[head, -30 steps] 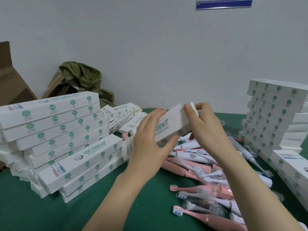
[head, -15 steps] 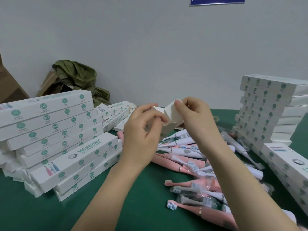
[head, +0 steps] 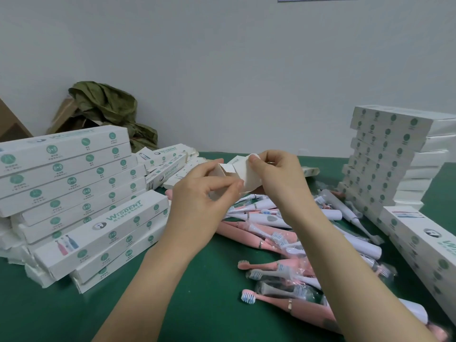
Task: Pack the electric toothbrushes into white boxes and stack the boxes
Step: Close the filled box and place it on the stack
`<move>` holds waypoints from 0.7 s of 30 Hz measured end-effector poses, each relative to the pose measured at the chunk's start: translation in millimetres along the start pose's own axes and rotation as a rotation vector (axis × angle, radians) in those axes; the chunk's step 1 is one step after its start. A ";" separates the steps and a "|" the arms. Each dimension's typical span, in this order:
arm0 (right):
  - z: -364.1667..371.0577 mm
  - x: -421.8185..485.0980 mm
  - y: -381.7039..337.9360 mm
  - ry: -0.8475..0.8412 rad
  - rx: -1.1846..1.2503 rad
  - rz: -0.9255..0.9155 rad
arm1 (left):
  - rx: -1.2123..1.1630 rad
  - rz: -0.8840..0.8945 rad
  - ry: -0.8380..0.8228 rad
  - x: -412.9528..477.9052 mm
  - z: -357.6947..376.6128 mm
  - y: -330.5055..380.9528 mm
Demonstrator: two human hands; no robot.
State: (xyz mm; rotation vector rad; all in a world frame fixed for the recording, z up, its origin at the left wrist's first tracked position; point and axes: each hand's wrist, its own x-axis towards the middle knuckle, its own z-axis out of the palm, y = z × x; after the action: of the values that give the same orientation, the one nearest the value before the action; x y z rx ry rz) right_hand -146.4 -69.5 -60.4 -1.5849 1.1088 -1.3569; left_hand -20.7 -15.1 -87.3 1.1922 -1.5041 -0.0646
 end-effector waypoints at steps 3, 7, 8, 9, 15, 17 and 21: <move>-1.5 1.5 1.4 -0.007 0.005 0.003 | 0.131 0.049 -0.102 1.2 2.9 -4.4; -3.8 2.3 1.0 -0.048 0.036 0.044 | 0.151 0.037 -0.073 1.0 8.8 -4.3; -4.4 2.2 0.1 -0.050 0.040 0.045 | 0.147 0.025 -0.070 0.7 8.9 -4.5; -5.3 2.1 -0.9 -0.053 0.041 0.042 | 0.144 0.011 -0.077 0.3 8.6 -4.8; -6.1 -0.3 -5.5 -0.105 0.048 0.040 | 0.042 -0.124 -0.071 6.0 5.7 5.0; -5.3 -0.5 -7.0 -0.080 0.013 0.015 | 0.020 -0.166 -0.132 7.7 1.8 5.7; -7.0 -0.4 -7.5 -0.067 0.009 0.030 | 0.021 -0.207 -0.200 9.6 -5.3 9.4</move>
State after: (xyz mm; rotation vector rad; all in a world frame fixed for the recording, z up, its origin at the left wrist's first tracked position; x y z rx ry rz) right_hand -152.3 -66.6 -52.5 -1.5892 1.0802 -1.2788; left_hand -20.8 -14.3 -72.9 1.3880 -1.5509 -0.3155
